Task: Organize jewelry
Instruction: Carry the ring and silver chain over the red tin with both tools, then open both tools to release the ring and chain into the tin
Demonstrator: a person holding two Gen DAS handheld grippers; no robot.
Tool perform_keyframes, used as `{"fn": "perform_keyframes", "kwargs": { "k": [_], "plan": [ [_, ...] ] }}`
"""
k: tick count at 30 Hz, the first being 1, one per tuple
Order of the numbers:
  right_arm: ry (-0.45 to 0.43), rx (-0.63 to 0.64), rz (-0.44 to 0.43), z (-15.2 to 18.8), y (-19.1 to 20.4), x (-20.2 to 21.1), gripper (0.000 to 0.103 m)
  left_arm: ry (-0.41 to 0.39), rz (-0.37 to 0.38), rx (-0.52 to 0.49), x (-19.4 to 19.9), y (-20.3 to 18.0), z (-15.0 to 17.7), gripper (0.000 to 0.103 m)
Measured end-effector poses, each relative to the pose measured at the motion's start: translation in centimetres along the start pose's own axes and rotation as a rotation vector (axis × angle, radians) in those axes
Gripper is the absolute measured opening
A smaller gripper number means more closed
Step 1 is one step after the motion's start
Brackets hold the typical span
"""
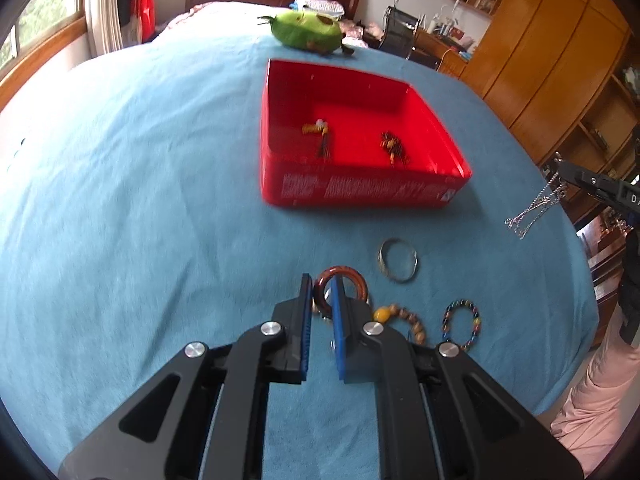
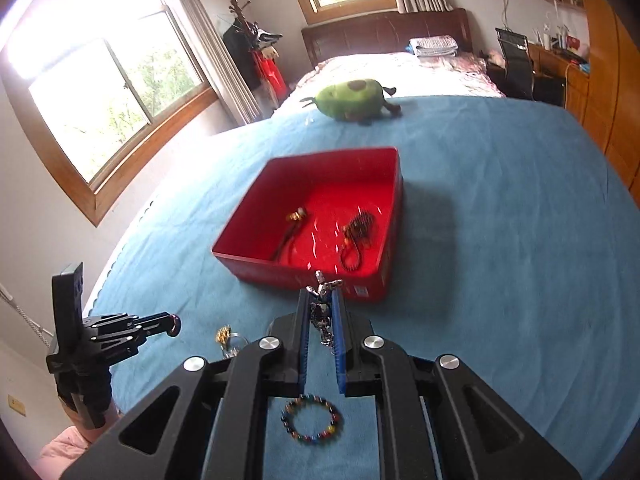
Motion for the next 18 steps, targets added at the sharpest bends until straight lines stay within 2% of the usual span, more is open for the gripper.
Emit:
{"fn": "perform_keyframes", "kwargs": {
  "k": [6,11,18],
  "plan": [
    [-0.020,0.030,-0.010,-3.9,1.3,0.0,0.010,-0.038,0.000,-0.020,1.3,-0.8,-4.0,0.008],
    [-0.032,0.044,-0.022,-7.1,2.4,-1.2,0.010,-0.048,0.003,-0.019,0.8,-1.2,-7.7,0.008],
    [-0.016,0.016,-0.021,-10.5,1.8,-6.1,0.010,-0.040,-0.001,0.001,-2.4,-1.4,-12.9,0.008]
  ]
}}
Point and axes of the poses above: each gripper's, at about its wrist camera, not at the fingertips, and x roughly against the way its jaws point, y to its left, z to its underside, the point moved 5 cm from there along -x, roughly the way its jaws point, and after that the axes turned 7 degrees about y, right-handed, at the moved point
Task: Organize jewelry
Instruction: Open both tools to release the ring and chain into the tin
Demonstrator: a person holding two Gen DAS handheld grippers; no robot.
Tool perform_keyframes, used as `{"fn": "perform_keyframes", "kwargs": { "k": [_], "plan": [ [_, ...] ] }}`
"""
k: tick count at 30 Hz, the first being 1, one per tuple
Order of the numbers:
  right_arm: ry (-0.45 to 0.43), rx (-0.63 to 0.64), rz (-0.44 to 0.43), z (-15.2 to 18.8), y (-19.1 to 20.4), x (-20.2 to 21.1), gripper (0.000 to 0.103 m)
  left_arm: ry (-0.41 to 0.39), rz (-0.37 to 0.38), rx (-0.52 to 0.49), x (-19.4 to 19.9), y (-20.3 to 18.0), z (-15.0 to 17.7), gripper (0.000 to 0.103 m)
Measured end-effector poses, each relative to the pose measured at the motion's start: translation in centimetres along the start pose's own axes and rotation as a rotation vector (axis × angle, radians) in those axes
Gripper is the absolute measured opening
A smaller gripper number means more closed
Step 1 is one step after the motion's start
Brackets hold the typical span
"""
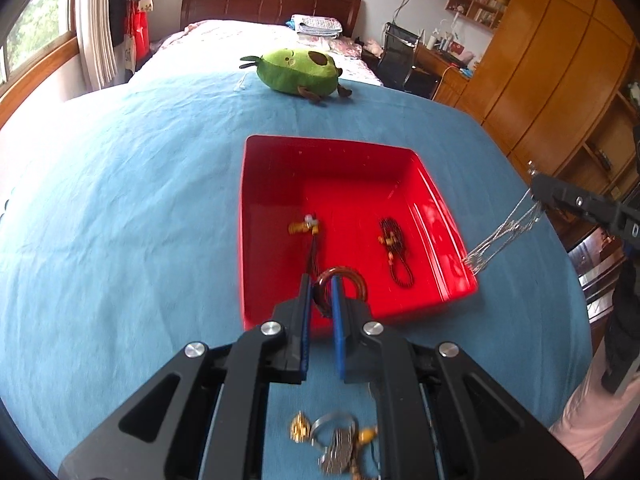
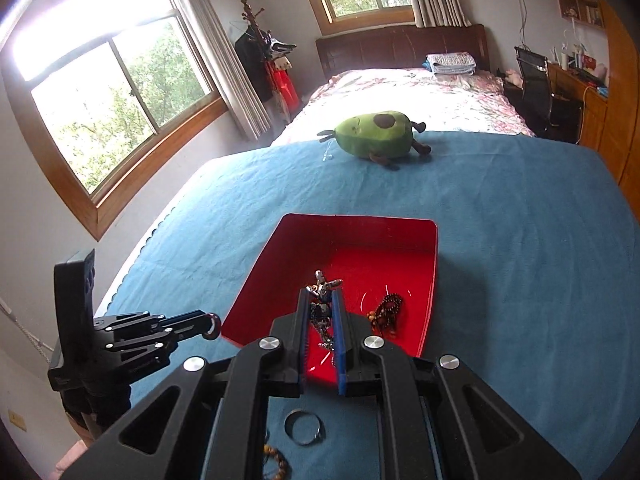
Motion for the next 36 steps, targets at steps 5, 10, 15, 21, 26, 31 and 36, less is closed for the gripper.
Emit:
{"fn": "perform_keyframes", "kwargs": {
  "k": [5,10,15,21,26,31,36],
  "plan": [
    [0.048,-0.043,0.002,-0.6,-2.0,-5.1,0.010,0.066,0.010,0.019,-4.9,0.2,-2.5,0.008],
    [0.093,-0.071,0.001,-0.5,-3.5,-9.6,0.010,0.122,-0.009,0.029,-9.3,0.8,-3.9,0.008],
    [0.102,-0.068,-0.033,-0.4,-3.5,-11.9,0.010,0.159,-0.023,0.020,-11.9,1.0,-4.5,0.008],
    [0.166,-0.072,-0.015,0.4,-3.8,-14.1,0.010,0.189,-0.036,0.021,-13.6,1.3,-4.4,0.008],
    [0.181,-0.050,-0.004,1.0,-3.1,-14.2,0.029,0.192,-0.046,0.017,-13.8,1.3,-4.4,0.010],
    [0.170,-0.042,0.004,1.3,-2.8,-13.5,0.029,0.178,-0.044,0.020,-13.2,1.4,-4.5,0.010],
    [0.160,-0.039,0.014,1.5,-2.8,-12.9,0.029,0.130,-0.072,0.012,-11.5,1.1,-4.3,0.033]
  ]
}}
Point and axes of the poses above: each gripper's, at about its wrist camera, not at the fingertips, and x roughly against the way its jaws point, y to its left, z to its underside, the point moved 5 cm from there along -x, roughly the way its jaws point, and after that the axes turned 7 degrees about y, right-handed, at the moved point
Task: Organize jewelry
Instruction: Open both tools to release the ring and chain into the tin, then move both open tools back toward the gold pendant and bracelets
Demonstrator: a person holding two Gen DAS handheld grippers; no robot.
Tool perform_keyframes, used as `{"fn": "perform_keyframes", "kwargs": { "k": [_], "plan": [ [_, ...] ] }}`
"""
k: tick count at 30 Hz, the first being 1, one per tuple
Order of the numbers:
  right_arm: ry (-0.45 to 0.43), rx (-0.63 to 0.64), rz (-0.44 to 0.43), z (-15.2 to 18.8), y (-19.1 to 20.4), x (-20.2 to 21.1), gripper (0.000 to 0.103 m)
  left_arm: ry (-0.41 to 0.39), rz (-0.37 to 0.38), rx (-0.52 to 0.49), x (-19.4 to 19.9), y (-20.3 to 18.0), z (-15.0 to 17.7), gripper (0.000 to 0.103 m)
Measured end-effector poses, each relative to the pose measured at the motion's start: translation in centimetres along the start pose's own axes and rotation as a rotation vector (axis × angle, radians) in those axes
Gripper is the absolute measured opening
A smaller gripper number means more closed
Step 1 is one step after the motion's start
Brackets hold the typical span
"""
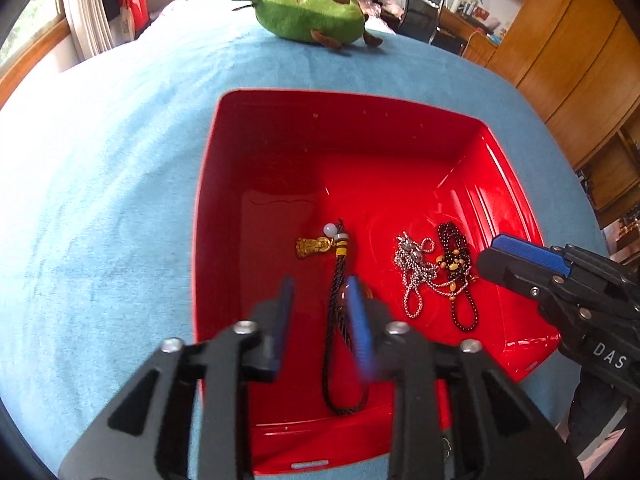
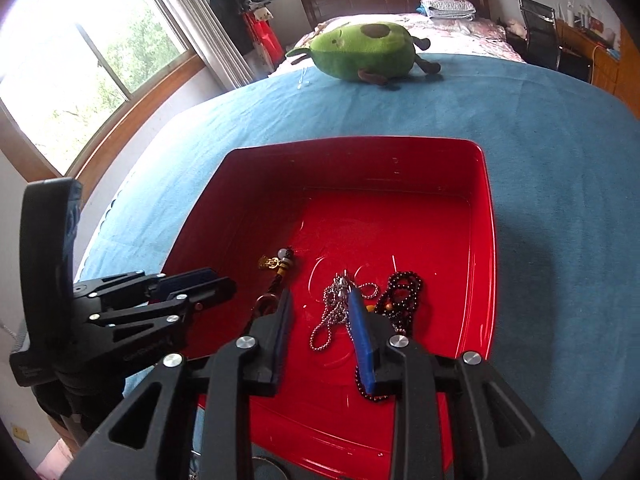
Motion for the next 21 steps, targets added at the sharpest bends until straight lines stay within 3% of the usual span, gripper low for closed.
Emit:
{"fn": "perform_keyframes", "kwargs": {
  "k": [5,6,8,11,13,15,17,18,21],
  "plan": [
    [-0.009,-0.002,0.020,0.6,0.0,0.6,0.032,-0.039,-0.002,-0.002,1.7,-0.2,0.5,0.054],
    [-0.013,-0.003,0.025,0.8,-0.1,0.8,0.035,-0.048,-0.009,-0.003,2.1,-0.1,0.7,0.056],
    [-0.028,-0.007,0.037,1.3,-0.2,1.5,0.041,-0.086,-0.033,-0.005,3.3,0.0,1.1,0.072],
    [-0.060,-0.010,0.053,2.1,-0.5,3.0,0.054,-0.137,-0.030,0.015,5.3,0.3,1.9,0.081],
    [-0.088,-0.013,0.063,2.8,-0.6,4.3,0.068,-0.175,-0.029,0.018,6.9,0.4,2.8,0.086],
    [-0.113,-0.006,0.070,3.6,-0.6,5.6,0.071,-0.203,-0.041,0.014,8.0,0.3,3.5,0.088],
    [-0.120,-0.004,0.059,4.6,-0.6,6.6,0.082,-0.224,-0.058,-0.006,9.3,0.1,4.8,0.090],
    [-0.122,-0.006,0.050,5.1,-0.5,7.0,0.093,-0.227,-0.059,-0.014,9.6,0.0,5.3,0.090],
    [-0.127,-0.009,0.031,6.9,-0.5,8.3,0.097,-0.233,-0.077,-0.047,10.6,-0.1,7.7,0.092]
  ]
}}
Point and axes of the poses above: each gripper's, at about its wrist camera, not at the fingertips, and x roughly against the way its jaws point, y to its left, z to its underside, the point moved 5 cm from there along -x, roughly the way its jaws point, and after that the axes turned 7 degrees about y, right-handed, at the moved point
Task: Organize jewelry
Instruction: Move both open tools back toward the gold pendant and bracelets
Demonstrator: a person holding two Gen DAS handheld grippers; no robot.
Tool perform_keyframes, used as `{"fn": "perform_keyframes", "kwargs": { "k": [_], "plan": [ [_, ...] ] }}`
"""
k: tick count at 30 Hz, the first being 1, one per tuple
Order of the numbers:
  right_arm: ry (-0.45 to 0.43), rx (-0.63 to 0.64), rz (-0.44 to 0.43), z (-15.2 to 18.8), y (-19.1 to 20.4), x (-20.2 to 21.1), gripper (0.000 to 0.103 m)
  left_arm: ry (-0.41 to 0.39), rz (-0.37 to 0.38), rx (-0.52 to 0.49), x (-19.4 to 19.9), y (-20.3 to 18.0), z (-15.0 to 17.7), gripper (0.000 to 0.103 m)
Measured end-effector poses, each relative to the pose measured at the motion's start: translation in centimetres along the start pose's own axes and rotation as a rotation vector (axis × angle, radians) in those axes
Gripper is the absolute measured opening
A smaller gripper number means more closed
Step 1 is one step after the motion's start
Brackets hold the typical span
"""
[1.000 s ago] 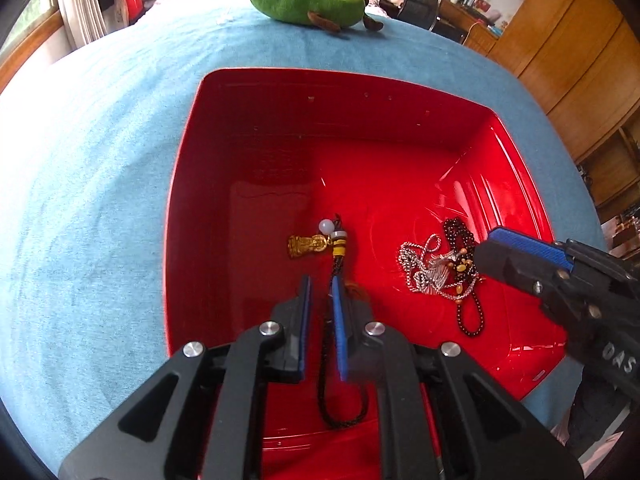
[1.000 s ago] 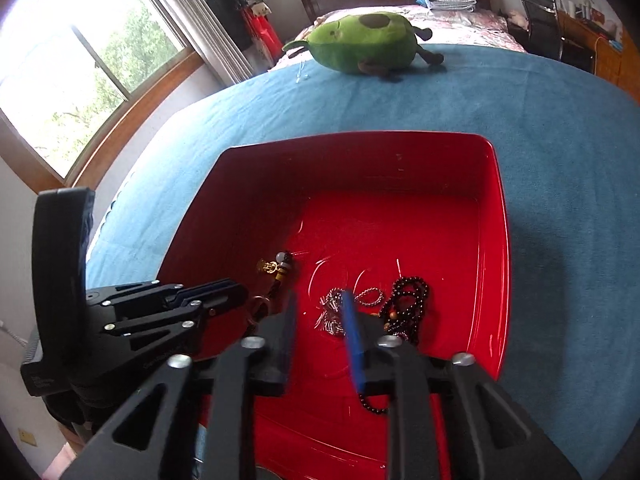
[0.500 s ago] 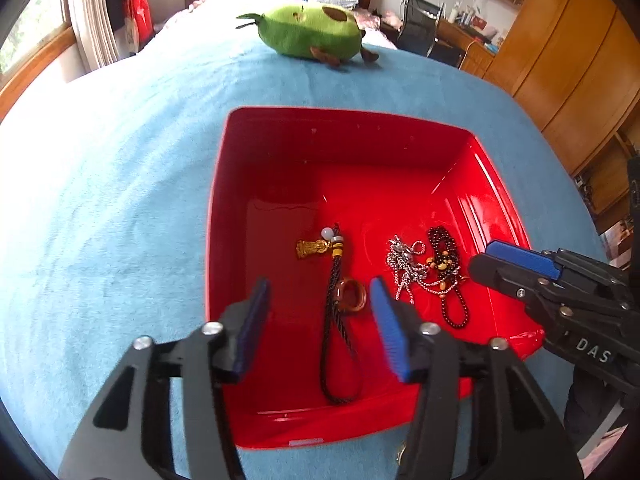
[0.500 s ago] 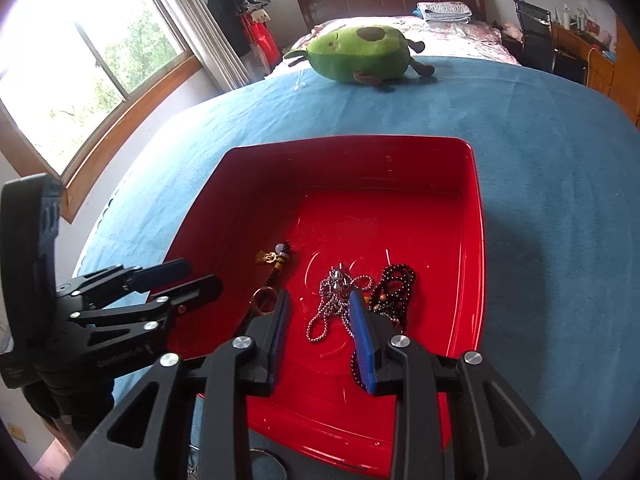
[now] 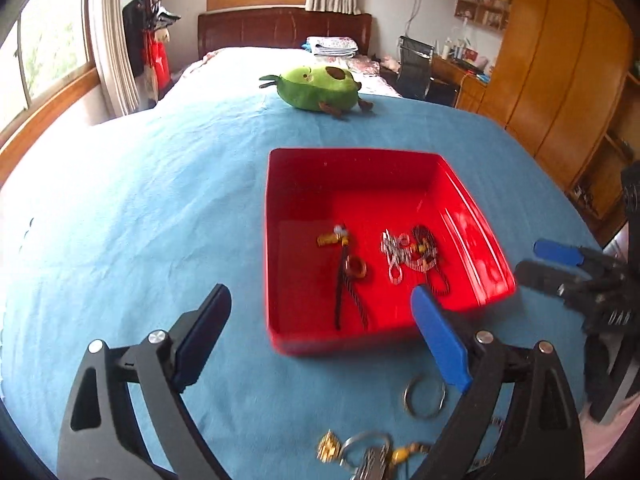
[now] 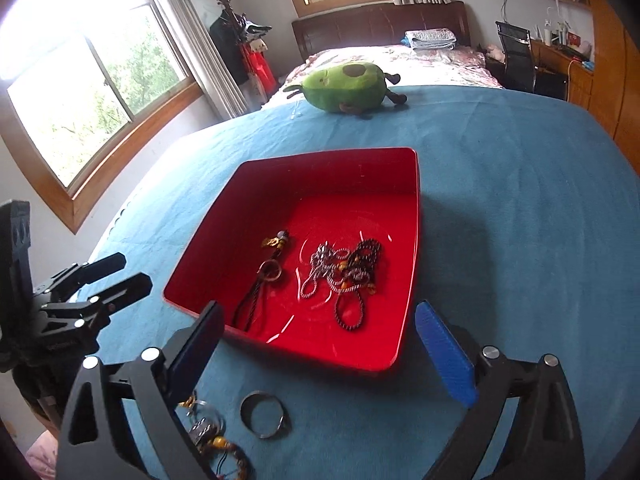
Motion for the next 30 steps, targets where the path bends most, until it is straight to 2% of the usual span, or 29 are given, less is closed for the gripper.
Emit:
{"fn": "perform_keyframes", "kwargs": {
  "k": [6,9,14,20,22,24,26,30],
  "plan": [
    [-0.007,0.013,-0.059,3.3,0.4,1.6,0.099,0.033,-0.007,-0.030,1.1,0.5,4.4,0.094],
    [0.020,0.020,-0.091,5.0,0.8,1.2,0.099,0.062,-0.002,-0.001,1.0,1.5,6.9,0.094],
    [0.069,0.049,-0.132,7.2,2.2,-0.1,0.099,0.159,0.035,0.079,-1.1,3.2,10.1,0.094],
    [0.112,0.052,-0.161,8.2,2.8,-1.7,0.080,0.236,0.018,0.107,-3.3,4.0,11.5,0.092],
    [0.133,0.047,-0.170,8.4,2.9,-2.3,0.065,0.256,0.024,0.101,-3.8,3.9,11.6,0.092],
    [0.146,0.047,-0.174,8.6,2.9,-2.8,0.057,0.272,0.026,0.089,-4.1,3.7,11.6,0.089],
    [0.153,0.045,-0.167,8.7,2.9,-3.2,0.056,0.304,0.028,0.070,-4.7,3.2,11.6,0.078],
    [0.158,0.048,-0.165,8.8,2.9,-3.4,0.054,0.331,0.016,0.060,-5.5,2.6,11.6,0.075]
  ]
}}
Point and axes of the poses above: each gripper's, at about its wrist camera, not at the fingertips, and x roughly against the way its jaws point, y to its left, z to its underside, the point moved 5 cm from there along -x, roughly the way its jaws point, and after that the axes turned 7 degrees about y, right-handed, at the moved point
